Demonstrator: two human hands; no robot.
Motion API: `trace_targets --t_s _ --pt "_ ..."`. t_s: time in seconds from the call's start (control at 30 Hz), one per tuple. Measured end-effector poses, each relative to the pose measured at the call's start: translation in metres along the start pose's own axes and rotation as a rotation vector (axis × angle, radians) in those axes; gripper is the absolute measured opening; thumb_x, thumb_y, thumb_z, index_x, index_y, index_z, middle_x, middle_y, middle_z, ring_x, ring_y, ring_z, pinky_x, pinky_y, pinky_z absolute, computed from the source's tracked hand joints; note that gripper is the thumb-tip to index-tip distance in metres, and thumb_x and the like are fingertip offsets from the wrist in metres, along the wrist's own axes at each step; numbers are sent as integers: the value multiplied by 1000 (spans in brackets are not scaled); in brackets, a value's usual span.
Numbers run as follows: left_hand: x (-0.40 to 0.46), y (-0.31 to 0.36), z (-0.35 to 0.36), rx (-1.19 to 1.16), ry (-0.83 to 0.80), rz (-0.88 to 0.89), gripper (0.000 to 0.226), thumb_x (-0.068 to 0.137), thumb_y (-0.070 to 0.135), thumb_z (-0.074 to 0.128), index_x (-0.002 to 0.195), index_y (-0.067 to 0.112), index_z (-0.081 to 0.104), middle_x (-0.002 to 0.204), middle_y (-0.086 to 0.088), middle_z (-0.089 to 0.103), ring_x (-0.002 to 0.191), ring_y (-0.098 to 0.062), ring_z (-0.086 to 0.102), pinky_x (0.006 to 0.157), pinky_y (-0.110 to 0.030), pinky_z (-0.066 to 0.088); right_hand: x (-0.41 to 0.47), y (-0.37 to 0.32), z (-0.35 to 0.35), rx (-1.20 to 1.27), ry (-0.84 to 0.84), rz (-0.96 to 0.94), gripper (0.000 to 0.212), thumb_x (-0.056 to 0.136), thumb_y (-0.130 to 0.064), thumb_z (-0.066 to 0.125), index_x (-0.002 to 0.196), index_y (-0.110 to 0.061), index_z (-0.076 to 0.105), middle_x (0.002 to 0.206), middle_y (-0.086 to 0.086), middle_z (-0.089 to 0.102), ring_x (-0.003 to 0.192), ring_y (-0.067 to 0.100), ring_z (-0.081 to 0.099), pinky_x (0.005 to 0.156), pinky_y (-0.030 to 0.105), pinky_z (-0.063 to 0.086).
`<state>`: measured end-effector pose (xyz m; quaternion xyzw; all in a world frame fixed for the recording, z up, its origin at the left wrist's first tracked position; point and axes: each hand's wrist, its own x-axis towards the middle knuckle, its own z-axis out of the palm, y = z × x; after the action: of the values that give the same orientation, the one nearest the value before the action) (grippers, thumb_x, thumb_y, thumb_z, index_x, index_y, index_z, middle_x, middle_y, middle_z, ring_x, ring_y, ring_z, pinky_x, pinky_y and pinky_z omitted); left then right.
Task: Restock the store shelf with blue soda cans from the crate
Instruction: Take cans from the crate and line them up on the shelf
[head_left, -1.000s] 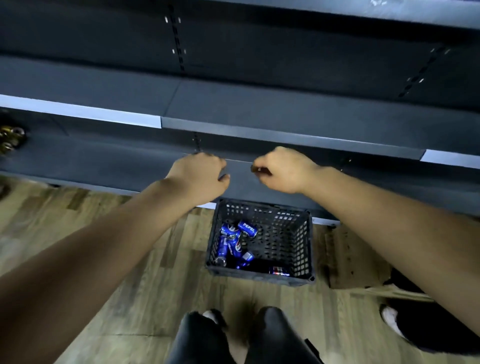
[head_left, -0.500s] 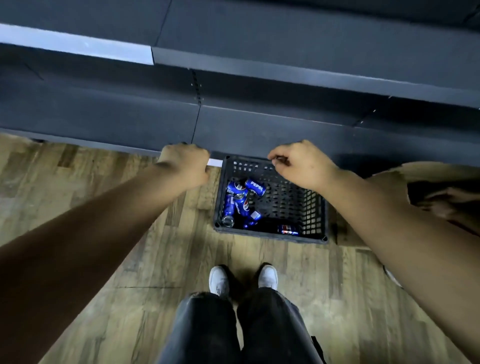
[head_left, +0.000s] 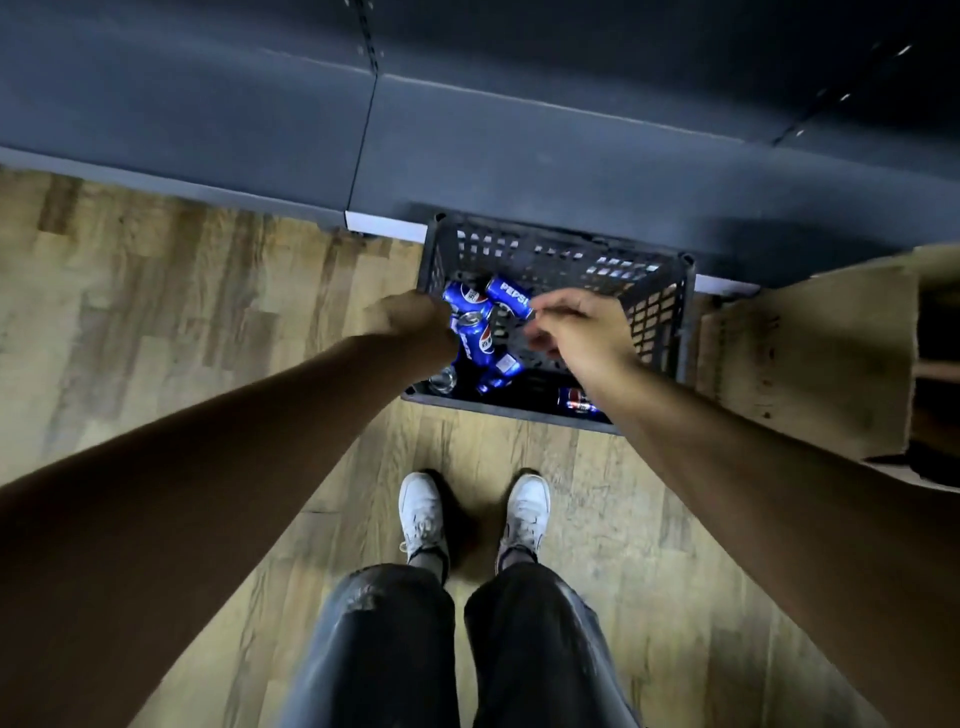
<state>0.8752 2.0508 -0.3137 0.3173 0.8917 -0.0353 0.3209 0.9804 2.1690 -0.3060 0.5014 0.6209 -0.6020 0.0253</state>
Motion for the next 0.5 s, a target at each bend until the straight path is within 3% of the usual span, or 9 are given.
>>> trace_targets --t_s 0.13,0.27,0.37,0.5 --pt "14 4 28 -109 122 -13 23 92 17 41 105 10 60 96 -12 65 84 -27 61 73 -33 53 21 28 9 -67 -39 -3 25 89 5 45 97 -4 67 74 6 63 47 1 57 46 10 43" --pt "30 5 50 -76 102 14 24 93 20 42 107 12 60 99 -10 64 79 -22 55 66 -28 45 43 48 12 -95 -94 17 23 91 4 45 100 -3 65 84 8 63 50 -1 57 43 7 39" --pt "49 4 81 -84 58 9 26 93 19 41 109 12 60 104 -11 64 86 -24 57 68 -27 42 66 72 21 -87 -173 42 21 92 3 47 106 -4 61 95 12 62 44 -6 56 43 7 40" --pt "89 1 150 -132 28 -11 30 92 20 44 116 12 60 113 -13 63 100 -29 60 82 -33 50 106 126 45 -47 -207 59 25 93 2 48 117 0 57 89 9 60 44 -6 56 44 8 42"
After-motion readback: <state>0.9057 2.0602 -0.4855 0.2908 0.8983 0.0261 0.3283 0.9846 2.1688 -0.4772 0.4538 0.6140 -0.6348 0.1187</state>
